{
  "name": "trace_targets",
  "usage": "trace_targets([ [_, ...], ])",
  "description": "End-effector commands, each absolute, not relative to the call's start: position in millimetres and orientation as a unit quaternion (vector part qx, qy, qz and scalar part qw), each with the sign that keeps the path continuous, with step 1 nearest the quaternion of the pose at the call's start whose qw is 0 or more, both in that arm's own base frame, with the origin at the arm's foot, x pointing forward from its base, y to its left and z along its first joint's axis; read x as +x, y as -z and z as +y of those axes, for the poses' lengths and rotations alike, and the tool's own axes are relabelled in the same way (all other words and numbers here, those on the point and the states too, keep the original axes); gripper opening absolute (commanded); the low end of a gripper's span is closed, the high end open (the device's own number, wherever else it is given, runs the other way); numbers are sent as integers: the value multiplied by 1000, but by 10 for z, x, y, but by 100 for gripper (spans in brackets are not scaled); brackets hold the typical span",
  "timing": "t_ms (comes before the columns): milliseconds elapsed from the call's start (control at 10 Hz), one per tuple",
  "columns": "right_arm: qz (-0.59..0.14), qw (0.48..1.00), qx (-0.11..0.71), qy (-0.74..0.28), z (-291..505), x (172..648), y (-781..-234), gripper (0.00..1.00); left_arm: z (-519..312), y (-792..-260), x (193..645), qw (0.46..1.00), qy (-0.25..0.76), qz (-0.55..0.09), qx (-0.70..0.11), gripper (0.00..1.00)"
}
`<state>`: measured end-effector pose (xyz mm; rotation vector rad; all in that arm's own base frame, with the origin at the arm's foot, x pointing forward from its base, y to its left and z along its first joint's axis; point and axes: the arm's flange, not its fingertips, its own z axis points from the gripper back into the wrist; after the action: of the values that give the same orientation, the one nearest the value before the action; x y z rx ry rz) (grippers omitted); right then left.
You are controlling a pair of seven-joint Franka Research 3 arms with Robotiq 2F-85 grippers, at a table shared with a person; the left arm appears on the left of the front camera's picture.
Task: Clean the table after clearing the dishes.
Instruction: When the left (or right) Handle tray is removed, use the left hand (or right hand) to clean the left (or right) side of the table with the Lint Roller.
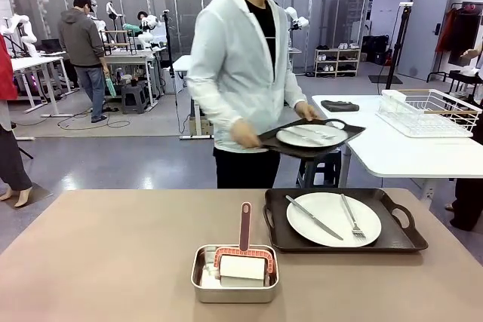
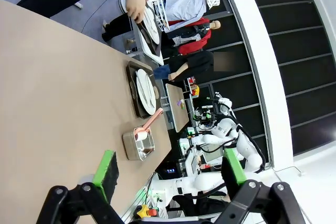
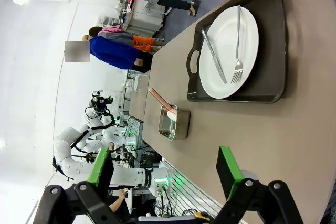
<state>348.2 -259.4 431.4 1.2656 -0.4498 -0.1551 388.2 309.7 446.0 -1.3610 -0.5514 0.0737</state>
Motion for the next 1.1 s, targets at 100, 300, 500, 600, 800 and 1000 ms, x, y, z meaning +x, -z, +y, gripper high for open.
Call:
trace_targets([
  [100, -209, 778, 589, 70, -2609, 3458, -4340, 100, 3116, -4472, 3842, 738, -33, -251, -625, 100],
  [300, -209, 778, 589, 70, -2609, 3458, -4340, 100, 3116, -4472, 3842, 738, -33, -251, -625, 100],
  [500, -209, 778, 589, 70, -2609, 3458, -4340, 100, 3097, -4460, 3882, 742, -34, -252, -621, 100],
  [600, -209, 778, 589, 70, -2609, 3458, -4340, 100, 2815, -4687, 3944, 775, 43, -258, -575, 100],
  [800, -209, 778, 589, 70, -2609, 3458, -4340, 100, 2061, -5256, 4097, 822, 165, -254, -483, 100],
  [1000, -209, 778, 589, 70, -2609, 3458, -4340, 100, 934, -5690, 4214, 849, 291, -225, -378, 100],
])
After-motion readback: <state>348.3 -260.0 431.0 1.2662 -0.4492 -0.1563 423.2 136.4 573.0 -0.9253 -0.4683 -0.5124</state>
